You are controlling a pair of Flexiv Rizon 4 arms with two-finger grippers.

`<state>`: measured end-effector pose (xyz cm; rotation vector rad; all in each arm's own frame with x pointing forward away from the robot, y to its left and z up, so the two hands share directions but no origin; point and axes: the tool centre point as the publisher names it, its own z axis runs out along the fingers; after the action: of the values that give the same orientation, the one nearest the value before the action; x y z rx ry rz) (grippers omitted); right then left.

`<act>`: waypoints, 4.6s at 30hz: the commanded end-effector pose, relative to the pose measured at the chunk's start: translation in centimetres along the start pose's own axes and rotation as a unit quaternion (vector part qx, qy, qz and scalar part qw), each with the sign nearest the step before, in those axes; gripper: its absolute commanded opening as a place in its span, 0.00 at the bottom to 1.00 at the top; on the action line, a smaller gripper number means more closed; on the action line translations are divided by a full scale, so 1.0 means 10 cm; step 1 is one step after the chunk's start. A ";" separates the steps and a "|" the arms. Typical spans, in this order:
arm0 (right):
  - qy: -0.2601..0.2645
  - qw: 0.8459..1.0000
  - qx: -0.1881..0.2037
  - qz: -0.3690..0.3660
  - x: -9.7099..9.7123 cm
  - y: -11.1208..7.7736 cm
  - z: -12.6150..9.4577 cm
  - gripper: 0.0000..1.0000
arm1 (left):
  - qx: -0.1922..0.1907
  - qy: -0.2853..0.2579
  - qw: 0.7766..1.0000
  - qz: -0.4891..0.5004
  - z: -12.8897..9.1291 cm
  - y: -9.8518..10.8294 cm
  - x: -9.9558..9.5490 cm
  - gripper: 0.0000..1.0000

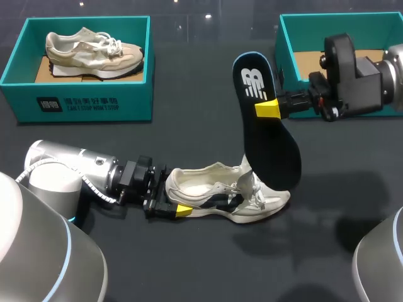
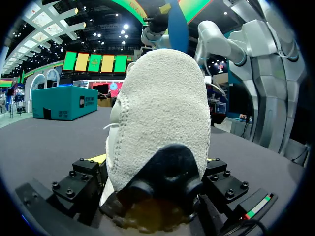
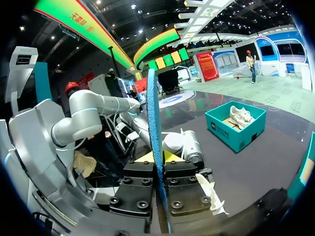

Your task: Take the shoe out of the shoebox, open the shoe tongue, remove and reinsert the insole, then place the shoe into the shoebox

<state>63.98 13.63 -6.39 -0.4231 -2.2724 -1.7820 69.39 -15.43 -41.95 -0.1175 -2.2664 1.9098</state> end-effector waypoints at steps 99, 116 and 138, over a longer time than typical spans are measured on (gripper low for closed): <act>0.096 0.993 -0.066 0.033 0.52 -0.23 -0.39 0.00 | -0.220 -0.035 0.972 0.077 -0.49 -0.05 0.09 1.00; 0.096 0.993 -0.066 0.033 0.52 -0.23 -0.39 0.00 | -0.360 -0.060 0.931 0.002 -0.70 -0.24 -0.10 1.00; 0.096 0.993 -0.066 0.033 0.52 -0.23 -0.39 0.00 | -0.541 -0.085 0.836 -0.015 -0.67 -0.42 -0.13 1.00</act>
<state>58.21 9.68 -5.68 -0.3287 -1.9968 -1.8596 72.10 -9.78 -37.43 -0.0474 -3.0872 0.6065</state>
